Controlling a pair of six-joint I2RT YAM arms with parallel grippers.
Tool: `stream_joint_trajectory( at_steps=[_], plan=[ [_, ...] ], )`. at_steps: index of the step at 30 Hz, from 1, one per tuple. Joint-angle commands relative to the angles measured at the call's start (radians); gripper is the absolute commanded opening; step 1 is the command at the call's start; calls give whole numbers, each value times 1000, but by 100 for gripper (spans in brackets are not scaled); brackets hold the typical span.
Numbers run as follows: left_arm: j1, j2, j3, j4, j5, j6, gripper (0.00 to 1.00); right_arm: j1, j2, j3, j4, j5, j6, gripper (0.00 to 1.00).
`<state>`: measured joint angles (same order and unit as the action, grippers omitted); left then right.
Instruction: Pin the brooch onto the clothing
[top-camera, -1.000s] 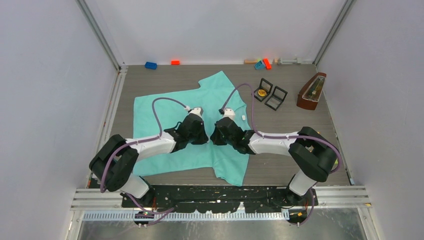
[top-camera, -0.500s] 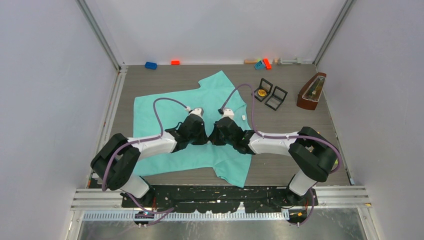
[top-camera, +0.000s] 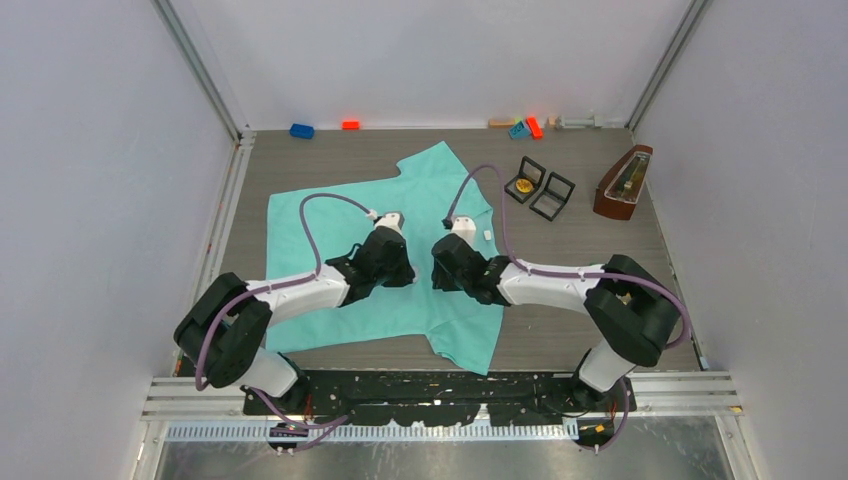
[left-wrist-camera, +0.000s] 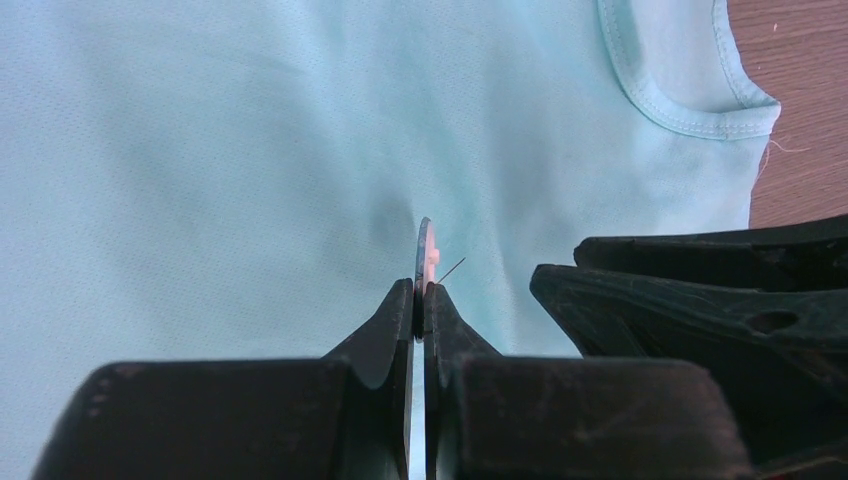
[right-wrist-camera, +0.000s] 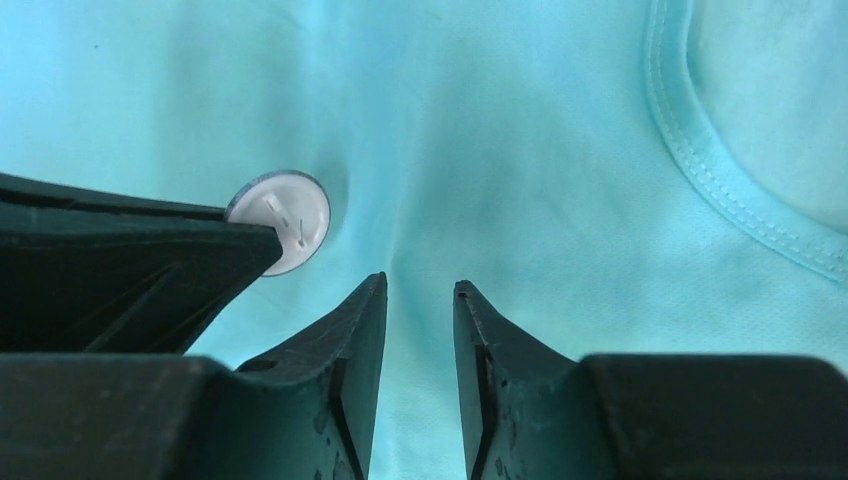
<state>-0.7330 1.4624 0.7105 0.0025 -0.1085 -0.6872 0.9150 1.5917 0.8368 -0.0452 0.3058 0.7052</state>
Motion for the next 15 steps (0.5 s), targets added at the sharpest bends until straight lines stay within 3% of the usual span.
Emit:
stream_joint_trajectory(
  at_steps=[1,7,15],
  plan=[
    [-5,-30,1,7,-29,19,0,20,52,102,-47,80,-44,38],
    [-5,-29,0,5,-28,18,0,44,116,152,-52,84,-58,42],
    [-5,-30,4,4,-25,18,0,47,176,181,-58,99,-64,39]
  ],
)
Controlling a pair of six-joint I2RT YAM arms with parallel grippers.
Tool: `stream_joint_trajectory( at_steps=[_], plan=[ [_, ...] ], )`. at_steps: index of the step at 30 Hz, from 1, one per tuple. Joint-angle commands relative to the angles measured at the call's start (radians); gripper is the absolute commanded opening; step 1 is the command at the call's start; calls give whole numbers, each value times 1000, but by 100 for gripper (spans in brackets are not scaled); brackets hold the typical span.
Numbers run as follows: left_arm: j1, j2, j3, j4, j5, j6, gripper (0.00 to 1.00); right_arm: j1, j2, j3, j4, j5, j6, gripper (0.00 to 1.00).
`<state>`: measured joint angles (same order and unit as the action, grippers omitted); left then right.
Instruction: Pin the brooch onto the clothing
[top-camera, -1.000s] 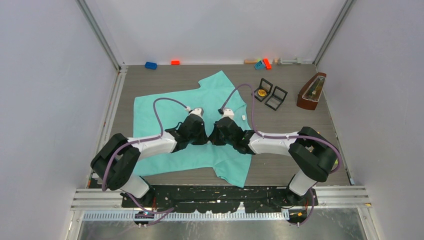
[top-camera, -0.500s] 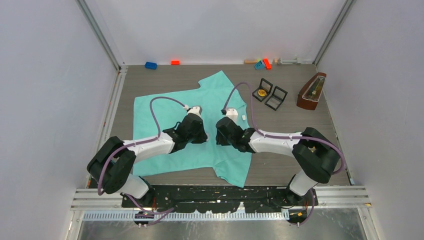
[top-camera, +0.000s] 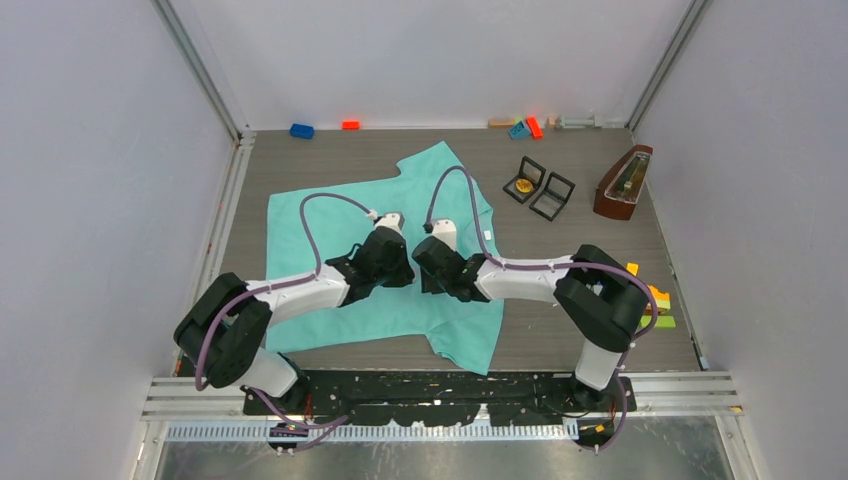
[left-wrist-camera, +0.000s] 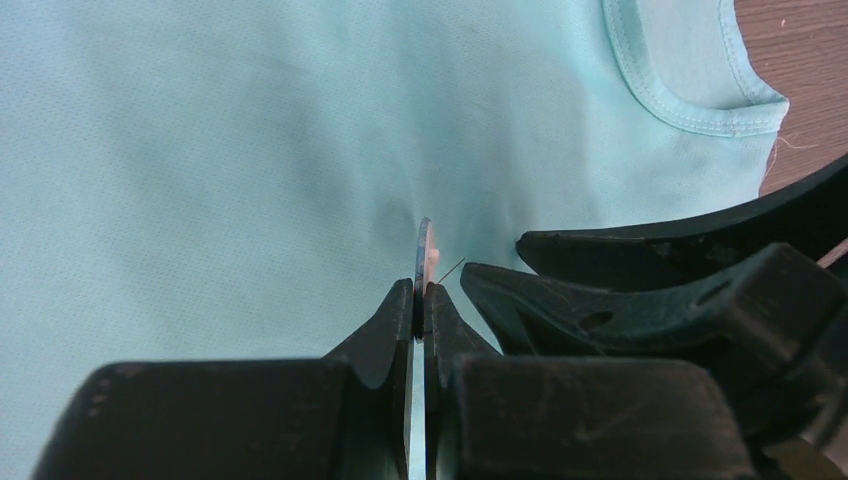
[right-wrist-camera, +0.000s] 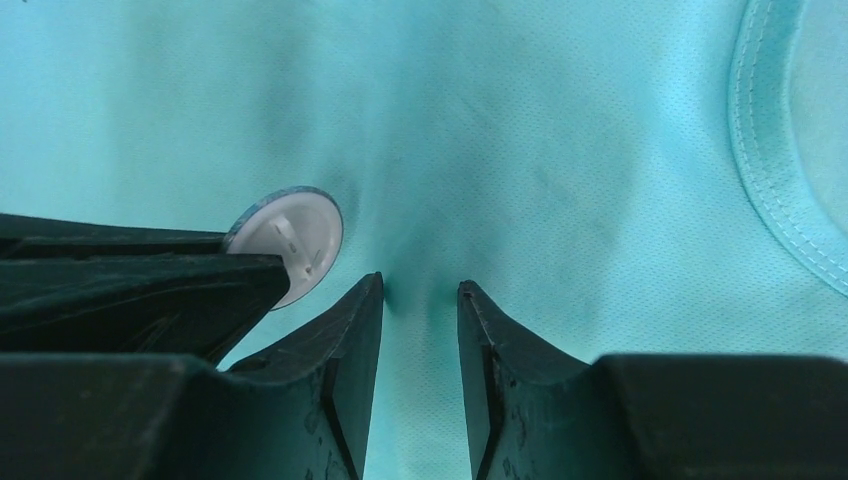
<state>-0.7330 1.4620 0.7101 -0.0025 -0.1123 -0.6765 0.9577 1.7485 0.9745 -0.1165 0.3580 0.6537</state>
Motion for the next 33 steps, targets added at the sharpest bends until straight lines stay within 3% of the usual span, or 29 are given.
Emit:
stream_joint_trajectory(
  at_steps=[1,2,3,7,10,21,33],
  plan=[
    [-5,-29,5,7,-21,8,0,4,29,44,13,48,-12,38],
    [-5,-117,5,7,-20,7,0,4,38,49,12,48,-12,35],
    [-5,-38,5,7,-20,8,0,4,42,51,11,48,-12,33],
    [-5,-18,9,7,-13,8,0,4,56,53,15,45,-11,12],
    [-7,-8,10,8,-9,5,0,4,48,39,42,33,-5,2],
    [-27,21,8,21,-19,-5,0,-9,-105,-148,292,-6,51,1],
    [-40,39,24,5,-23,18,0,-26,-152,-231,423,-68,68,0]
  ],
)
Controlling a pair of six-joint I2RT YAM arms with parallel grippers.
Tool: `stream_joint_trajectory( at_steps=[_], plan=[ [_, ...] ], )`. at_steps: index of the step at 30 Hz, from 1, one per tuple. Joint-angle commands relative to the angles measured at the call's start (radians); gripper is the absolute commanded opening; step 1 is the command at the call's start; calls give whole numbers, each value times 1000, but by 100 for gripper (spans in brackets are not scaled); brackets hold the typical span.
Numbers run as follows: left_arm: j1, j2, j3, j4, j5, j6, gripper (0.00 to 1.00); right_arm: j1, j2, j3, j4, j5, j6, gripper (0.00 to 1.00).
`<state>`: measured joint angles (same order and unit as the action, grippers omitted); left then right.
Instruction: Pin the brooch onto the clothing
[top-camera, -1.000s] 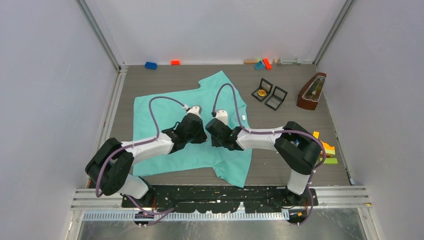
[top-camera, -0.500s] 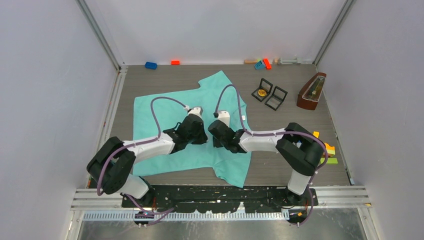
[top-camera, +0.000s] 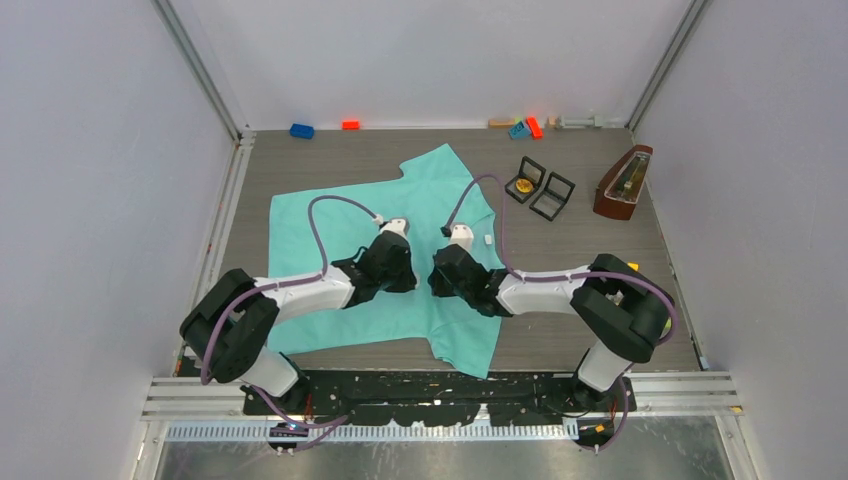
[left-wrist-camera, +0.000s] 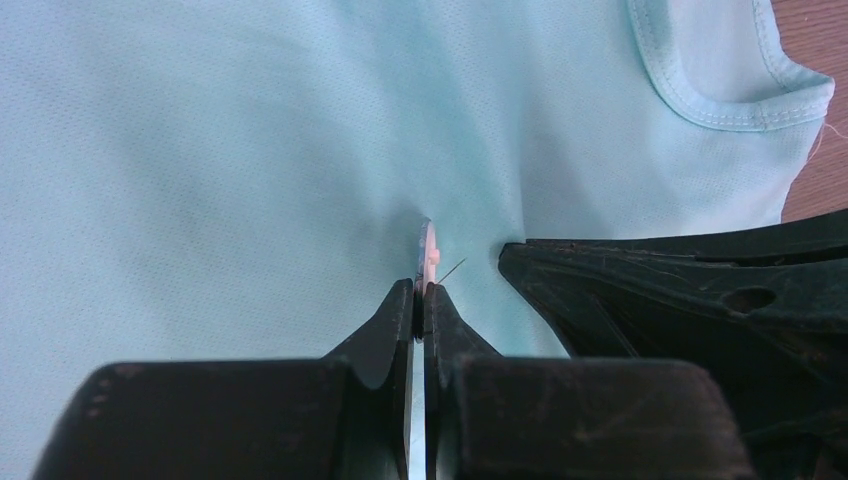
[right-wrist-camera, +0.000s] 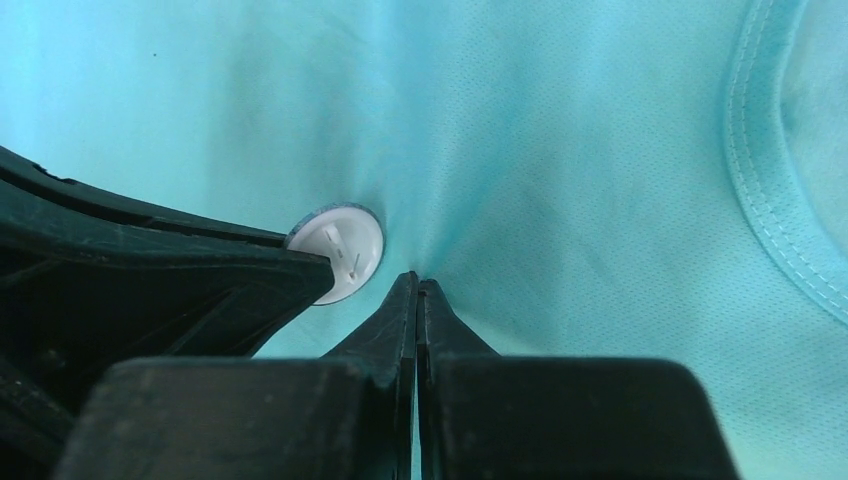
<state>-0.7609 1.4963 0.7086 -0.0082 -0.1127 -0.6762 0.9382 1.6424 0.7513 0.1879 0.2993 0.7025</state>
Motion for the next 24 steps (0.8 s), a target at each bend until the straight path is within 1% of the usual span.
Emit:
stream_joint_trajectory(
  at_steps=[1,7,13,18,24],
  plan=[
    [-13,9,31,-2,-22,23,0,-6,-48,-11,129,-13,19,0],
    [-19,41,72,-66,-23,58,0,-8,-64,-34,168,-32,17,0],
    [-31,50,90,-90,-43,83,0,-9,-84,-45,171,-30,13,1],
    [-41,53,92,-94,-45,95,0,-9,-78,-39,167,-37,2,1],
    [-43,62,94,-74,-38,79,0,-9,-45,-15,157,-92,-11,0]
  ],
)
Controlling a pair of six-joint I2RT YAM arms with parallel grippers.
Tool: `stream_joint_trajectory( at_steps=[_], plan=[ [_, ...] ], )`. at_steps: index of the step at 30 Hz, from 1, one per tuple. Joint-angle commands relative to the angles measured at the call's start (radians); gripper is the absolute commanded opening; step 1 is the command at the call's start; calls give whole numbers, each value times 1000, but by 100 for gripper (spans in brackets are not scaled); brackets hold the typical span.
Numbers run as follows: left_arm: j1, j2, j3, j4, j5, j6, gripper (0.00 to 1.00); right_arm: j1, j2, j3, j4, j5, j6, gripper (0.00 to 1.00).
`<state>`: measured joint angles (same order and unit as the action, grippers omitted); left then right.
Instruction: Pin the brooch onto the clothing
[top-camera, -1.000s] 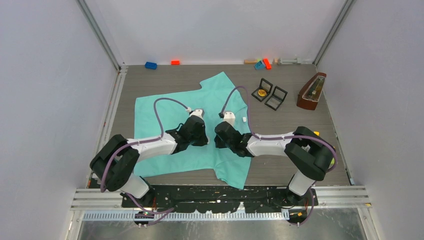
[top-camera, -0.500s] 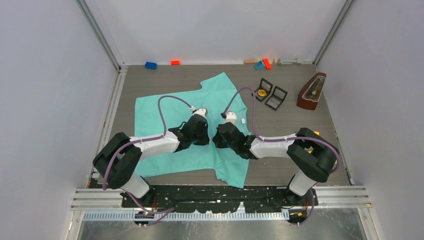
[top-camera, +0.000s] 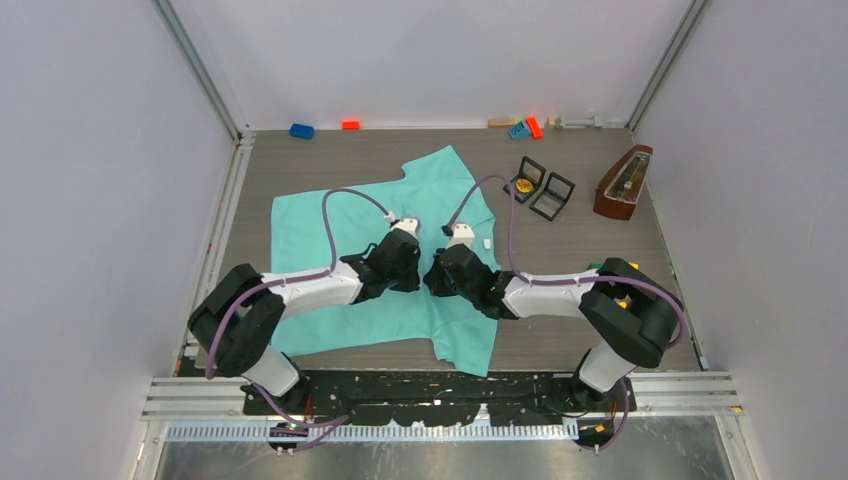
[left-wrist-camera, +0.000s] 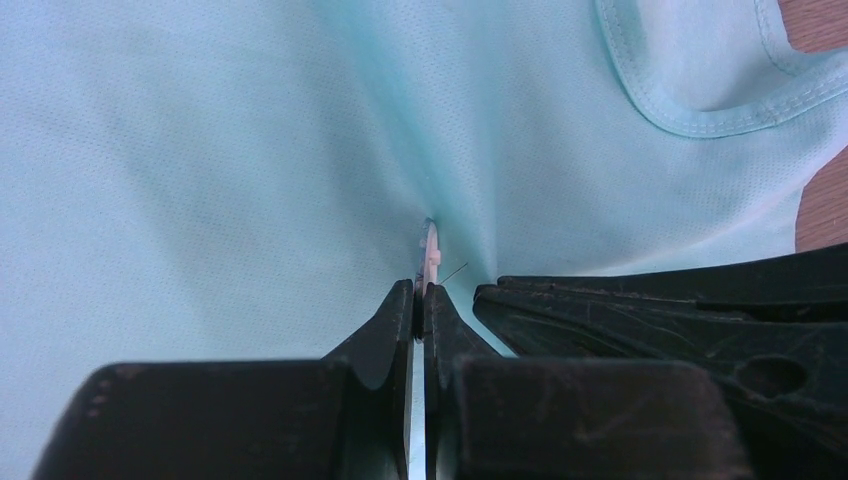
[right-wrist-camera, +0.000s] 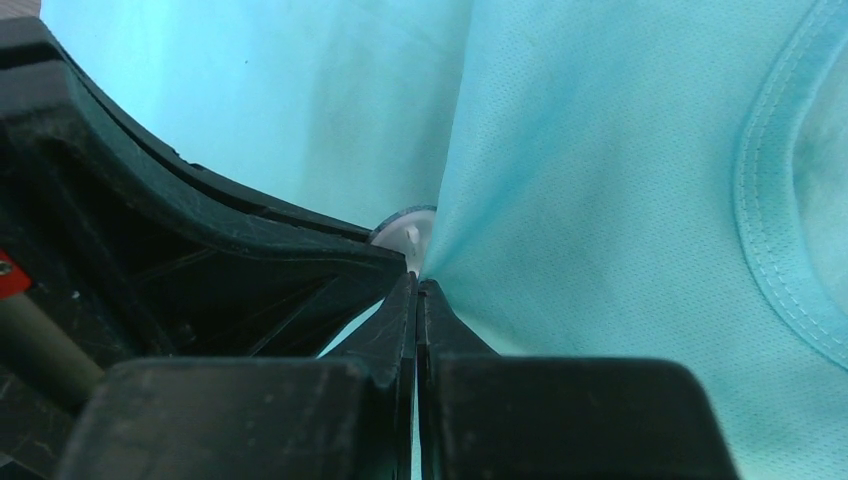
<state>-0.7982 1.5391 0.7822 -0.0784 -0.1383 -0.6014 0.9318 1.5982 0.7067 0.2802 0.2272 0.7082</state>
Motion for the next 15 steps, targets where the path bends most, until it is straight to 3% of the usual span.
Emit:
stream_joint_trajectory(
  at_steps=[1,15],
  plan=[
    [-6,18,19,4,-12,-3,0,-2,2,35,63,-33,-17,1],
    [-6,-68,-103,210,-5,-95,0,-3,26,32,56,-145,-21,1]
  ],
)
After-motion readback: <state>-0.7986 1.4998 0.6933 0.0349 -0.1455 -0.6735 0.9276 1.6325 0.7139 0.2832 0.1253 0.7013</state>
